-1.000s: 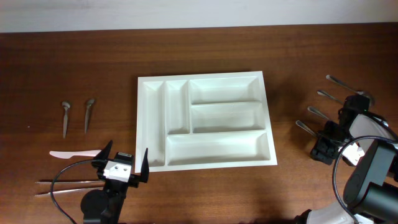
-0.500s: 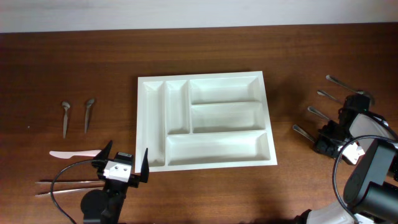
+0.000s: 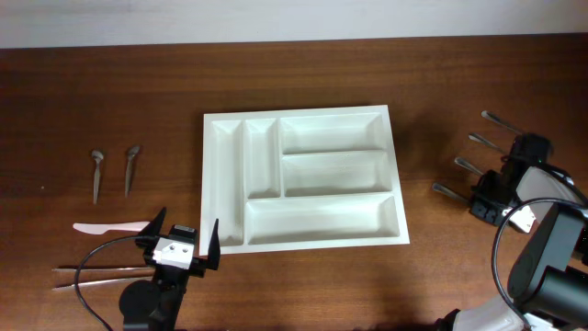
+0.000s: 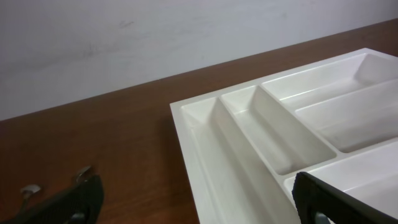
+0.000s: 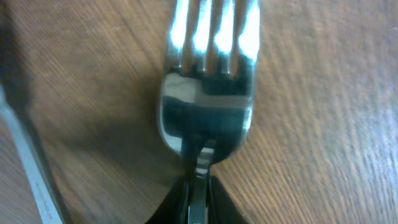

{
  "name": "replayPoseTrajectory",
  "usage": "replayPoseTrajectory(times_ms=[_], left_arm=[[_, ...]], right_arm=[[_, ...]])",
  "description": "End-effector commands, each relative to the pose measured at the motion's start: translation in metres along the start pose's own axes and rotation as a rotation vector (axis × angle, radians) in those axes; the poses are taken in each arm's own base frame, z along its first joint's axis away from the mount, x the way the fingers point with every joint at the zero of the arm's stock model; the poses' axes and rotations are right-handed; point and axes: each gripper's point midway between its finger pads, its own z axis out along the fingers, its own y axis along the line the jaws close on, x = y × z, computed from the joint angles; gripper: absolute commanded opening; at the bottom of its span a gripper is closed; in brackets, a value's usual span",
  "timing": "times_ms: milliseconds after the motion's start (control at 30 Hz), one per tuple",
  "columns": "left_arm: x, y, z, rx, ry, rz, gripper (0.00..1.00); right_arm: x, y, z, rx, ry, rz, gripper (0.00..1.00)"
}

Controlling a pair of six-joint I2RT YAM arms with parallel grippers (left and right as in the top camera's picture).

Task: Pack container
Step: 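Lower the right gripper and grasp a silver fork by its handle, then carry the fork with the right gripper over the tray's middle compartment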

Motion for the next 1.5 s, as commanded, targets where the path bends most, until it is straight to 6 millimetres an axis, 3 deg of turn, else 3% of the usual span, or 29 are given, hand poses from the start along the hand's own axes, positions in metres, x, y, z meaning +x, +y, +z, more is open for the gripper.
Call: replayPoseTrajectory(times_ms=[0, 300, 467, 567, 733, 1000, 1200, 1467], left_arm=[[0.001, 0.002, 0.0, -0.012, -0.004, 0.017, 0.99], [0.001, 0.002, 0.0, -0.012, -0.004, 0.017, 0.99], [0.001, 0.002, 0.0, -0.012, -0.004, 0.016, 0.99], [0.001, 0.002, 0.0, -0.012, -0.004, 0.017, 0.99], [0.001, 0.002, 0.0, -0.012, -0.004, 0.017, 0.99], [0.001, 0.002, 0.0, -0.012, -0.003, 0.017, 0.99], [0.001, 0.002, 0.0, -0.012, -0.003, 0.016, 0.99], [0.001, 0.002, 0.0, -0.012, -0.003, 0.017, 0.99]], right_arm=[[-0.008, 0.006, 0.005, 0.026, -0.039, -0.092, 0.09], [-0.002, 0.056, -0.053, -0.031, -0.051, -0.202, 0.04], [0.011, 0.07, -0.076, -0.055, -0.045, -0.256, 0.04], [0.031, 0.076, -0.086, -0.078, -0.009, -0.323, 0.04], [0.082, 0.079, -0.098, -0.112, 0.062, -0.463, 0.04], [0.168, 0.051, -0.107, -0.111, 0.143, -0.657, 0.04], [0.197, -0.002, -0.105, 0.036, 0.145, -0.62, 0.04], [0.234, -0.035, -0.107, 0.064, 0.157, -0.664, 0.04]])
